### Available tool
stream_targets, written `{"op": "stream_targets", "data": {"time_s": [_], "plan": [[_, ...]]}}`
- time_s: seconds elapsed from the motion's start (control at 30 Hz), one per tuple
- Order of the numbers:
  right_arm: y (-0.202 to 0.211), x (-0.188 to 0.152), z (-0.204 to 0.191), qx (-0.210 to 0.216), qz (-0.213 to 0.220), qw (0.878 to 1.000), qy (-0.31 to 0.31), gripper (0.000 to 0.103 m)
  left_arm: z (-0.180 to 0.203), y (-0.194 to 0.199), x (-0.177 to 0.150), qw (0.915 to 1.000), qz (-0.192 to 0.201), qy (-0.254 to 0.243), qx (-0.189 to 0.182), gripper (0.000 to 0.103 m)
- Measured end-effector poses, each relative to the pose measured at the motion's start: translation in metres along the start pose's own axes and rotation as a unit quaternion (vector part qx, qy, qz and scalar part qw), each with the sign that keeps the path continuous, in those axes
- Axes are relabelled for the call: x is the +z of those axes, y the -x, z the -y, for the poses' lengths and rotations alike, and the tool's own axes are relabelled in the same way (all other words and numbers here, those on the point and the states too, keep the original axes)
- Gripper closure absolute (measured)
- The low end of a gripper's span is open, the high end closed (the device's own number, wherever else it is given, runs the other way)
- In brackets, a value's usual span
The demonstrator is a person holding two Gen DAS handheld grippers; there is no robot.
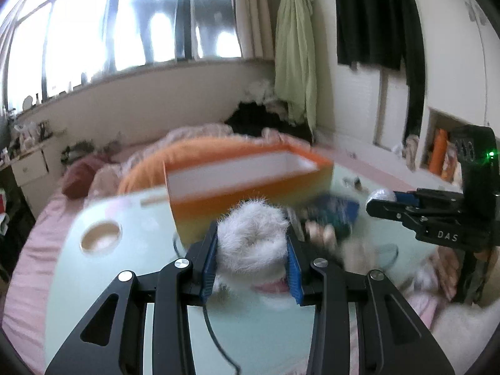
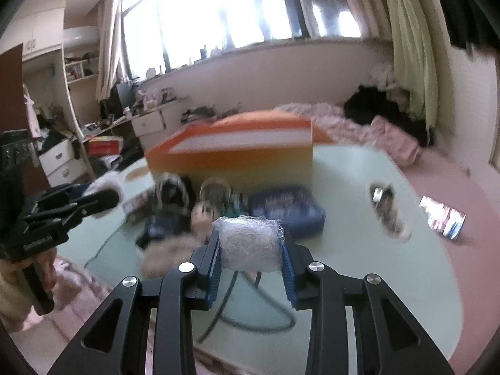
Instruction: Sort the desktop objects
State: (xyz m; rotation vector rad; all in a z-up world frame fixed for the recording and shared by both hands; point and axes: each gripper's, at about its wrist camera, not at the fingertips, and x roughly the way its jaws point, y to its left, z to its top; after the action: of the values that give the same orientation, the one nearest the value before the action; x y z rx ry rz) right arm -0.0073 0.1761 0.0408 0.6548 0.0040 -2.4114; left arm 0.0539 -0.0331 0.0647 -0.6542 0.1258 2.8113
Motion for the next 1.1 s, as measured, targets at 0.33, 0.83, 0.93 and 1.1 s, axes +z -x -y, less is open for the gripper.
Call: {"op": "stream_targets", "data": {"time_s": [0.33, 0.83, 0.93, 1.1], "plan": [[-0.101, 0.113, -0.004, -0.003, -0.051, 0.999, -0.016, 0.059, -0.048, -0.096, 0.073, 0.9941, -0.059, 0.087, 0.028, 0.044], [-0.139, 0.079, -0.009, -0.017, -0.11, 0.994, -0.008, 0.035, -0.051, -0.103, 0.034, 0.9928, -0.086, 0.063, 0.053, 0.037], [-0.137, 0.078, -0.014, -0.011, -0.101, 0.995, -0.005, 0.035, -0.057, -0.097, 0.035, 0.9932, -0.073, 0.075, 0.051, 0.037], [-0.084, 0.084, -0.019, -0.007, -0.006, 1.0, -0.011, 0.035, -0.053, -0.051, 0.043, 0.9953, -0.015, 0.09, 0.031, 0.033]]}}
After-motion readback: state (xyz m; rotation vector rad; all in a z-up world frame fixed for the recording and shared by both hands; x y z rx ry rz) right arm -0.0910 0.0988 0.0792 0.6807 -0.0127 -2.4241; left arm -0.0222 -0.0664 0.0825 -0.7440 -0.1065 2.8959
